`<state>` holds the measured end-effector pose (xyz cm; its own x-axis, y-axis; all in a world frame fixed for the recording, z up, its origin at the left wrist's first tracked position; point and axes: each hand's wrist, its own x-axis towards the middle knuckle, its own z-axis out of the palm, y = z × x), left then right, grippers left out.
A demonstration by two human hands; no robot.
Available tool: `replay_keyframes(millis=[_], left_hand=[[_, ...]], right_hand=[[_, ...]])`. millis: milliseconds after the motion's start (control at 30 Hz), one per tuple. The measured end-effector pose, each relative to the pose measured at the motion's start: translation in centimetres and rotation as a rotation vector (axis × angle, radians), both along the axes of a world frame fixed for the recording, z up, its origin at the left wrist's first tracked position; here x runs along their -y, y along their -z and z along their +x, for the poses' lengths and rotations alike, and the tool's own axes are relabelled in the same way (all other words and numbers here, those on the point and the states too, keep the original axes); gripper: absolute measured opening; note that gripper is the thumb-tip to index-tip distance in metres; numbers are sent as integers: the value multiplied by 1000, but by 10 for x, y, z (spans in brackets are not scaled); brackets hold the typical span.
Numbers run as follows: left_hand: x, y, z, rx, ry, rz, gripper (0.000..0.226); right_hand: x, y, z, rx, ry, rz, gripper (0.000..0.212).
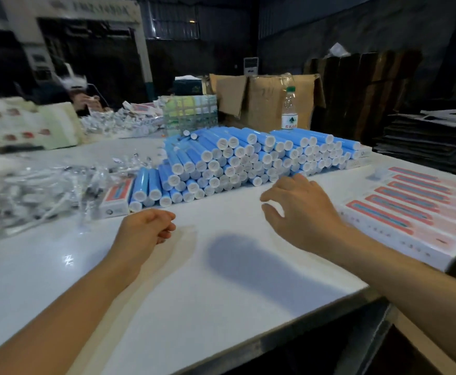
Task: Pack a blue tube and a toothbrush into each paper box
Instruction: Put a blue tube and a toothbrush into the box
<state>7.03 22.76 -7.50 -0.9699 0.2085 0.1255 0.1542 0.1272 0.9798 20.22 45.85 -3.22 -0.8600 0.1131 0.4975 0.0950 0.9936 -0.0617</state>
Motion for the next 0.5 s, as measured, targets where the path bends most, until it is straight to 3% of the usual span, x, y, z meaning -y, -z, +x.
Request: replay_keyframes(millis=[100, 267, 500], left_hand=[[-1, -2, 3, -11, 3, -35, 17], [-1, -3, 5, -50, 33, -91, 23], [-1, -6, 11, -40, 97, -122, 25]], right_hand=[[39, 6, -55, 31, -152, -86, 27], [86, 27, -117, 100, -192, -219, 24], [90, 52, -135, 85, -243, -95, 13]])
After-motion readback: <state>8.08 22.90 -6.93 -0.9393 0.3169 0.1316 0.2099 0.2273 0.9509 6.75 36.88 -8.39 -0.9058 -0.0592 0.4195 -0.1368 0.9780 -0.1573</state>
